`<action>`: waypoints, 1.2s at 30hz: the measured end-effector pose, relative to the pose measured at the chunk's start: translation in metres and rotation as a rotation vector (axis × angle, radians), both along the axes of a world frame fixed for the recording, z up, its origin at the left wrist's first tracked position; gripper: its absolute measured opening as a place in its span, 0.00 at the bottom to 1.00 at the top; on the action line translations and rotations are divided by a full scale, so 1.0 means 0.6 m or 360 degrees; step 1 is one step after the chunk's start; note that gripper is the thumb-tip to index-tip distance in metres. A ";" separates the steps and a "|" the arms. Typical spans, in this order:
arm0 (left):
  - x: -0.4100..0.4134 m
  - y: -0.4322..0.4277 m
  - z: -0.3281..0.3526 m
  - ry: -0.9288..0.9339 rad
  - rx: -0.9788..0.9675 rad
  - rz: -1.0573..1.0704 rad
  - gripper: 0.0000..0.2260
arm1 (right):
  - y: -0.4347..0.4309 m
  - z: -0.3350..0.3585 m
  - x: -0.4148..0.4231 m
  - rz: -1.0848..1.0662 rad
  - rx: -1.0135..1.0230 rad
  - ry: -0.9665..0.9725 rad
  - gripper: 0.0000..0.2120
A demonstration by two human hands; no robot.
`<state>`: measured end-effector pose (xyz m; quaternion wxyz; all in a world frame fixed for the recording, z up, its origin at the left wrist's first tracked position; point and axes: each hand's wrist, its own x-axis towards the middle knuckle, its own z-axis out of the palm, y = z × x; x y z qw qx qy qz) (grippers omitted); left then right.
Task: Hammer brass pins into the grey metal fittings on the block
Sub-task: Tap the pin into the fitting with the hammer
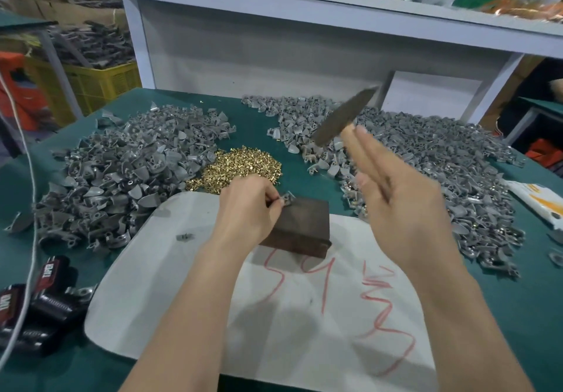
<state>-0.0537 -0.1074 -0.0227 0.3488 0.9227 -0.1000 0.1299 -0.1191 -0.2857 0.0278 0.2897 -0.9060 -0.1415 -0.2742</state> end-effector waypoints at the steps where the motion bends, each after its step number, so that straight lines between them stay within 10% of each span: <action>1: 0.000 0.000 -0.001 0.0012 -0.0009 0.0008 0.04 | 0.003 0.001 0.001 -0.0004 -0.0078 0.0057 0.31; 5: -0.002 -0.001 0.004 0.0057 0.0013 0.0061 0.04 | 0.020 -0.019 0.005 0.0021 -0.0529 0.0450 0.27; 12: -0.003 0.000 0.004 0.0060 0.0062 0.0056 0.04 | 0.003 -0.015 0.025 -0.0162 0.0088 0.0099 0.27; 20: -0.002 0.002 0.005 0.0098 0.0055 0.0066 0.04 | 0.003 -0.066 0.092 -0.0607 -0.0150 0.1011 0.11; 27: -0.002 0.001 0.003 0.0096 0.0072 0.0067 0.04 | 0.021 -0.049 0.087 -0.0264 0.0092 0.0426 0.09; 36: -0.006 -0.001 0.009 0.0077 0.0099 0.0041 0.05 | 0.072 -0.056 0.097 -0.0054 -0.0299 0.0533 0.08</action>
